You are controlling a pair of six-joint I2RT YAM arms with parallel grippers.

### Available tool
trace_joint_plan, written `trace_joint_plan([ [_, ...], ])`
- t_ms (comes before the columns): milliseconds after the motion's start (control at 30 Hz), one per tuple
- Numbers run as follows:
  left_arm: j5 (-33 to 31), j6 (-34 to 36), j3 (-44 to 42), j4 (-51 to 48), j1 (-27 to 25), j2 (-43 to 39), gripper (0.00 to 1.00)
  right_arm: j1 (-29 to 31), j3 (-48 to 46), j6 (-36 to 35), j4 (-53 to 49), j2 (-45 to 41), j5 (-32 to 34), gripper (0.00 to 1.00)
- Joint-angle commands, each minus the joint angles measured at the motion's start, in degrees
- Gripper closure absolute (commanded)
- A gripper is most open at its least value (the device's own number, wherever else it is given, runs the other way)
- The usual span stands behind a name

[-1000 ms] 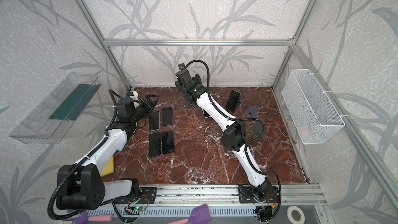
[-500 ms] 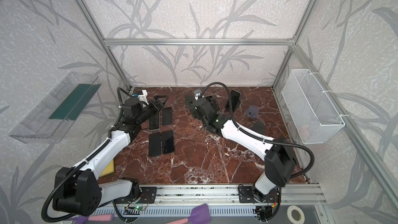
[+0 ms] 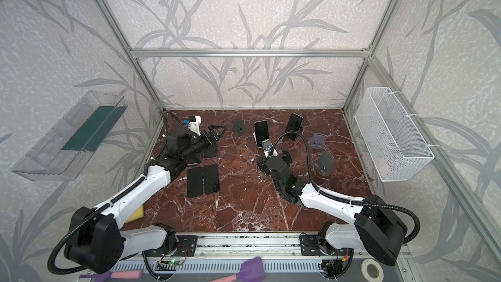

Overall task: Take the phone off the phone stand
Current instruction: 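Reach the right gripper to the teal-edged phone on the white stand and grasp it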

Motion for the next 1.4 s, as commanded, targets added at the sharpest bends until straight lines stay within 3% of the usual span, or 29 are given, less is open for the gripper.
trace_joint_plan([
  [0,1.76,-2.34,0.87,0.5,-0.15,2.28,0.1,0.13,6.01,2.65,-0.21,2.56,-2.42,0.1],
  [433,0.1,-0.76,1.88,-3.25,0.19,3.01,0.1,-2.22,11.45,5.29,-3.65,7.16,-9.28,0.12],
  [633,-0.62,0.08,1.94,-3.92,1.8,2.11,0.1,-10.0,16.64,9.06,-11.54,8.91,-22.0,0.03],
  [833,-0.84,-0.04,1.76,-3.56,3.93,1.69,0.1,-14.19,24.41,5.8,-13.27,14.97,-26.32,0.01],
  [1167,0.38,-0.92,1.63,-2.37,5.82,2.01,0.1,-17.19,40.96,7.68,-20.28,28.3,-25.92,0.01],
  [1367,0.89,-1.45,1.58,-1.86,6.68,2.42,0.1,-17.23,43.79,9.56,-19.58,33.31,-21.78,0.01],
])
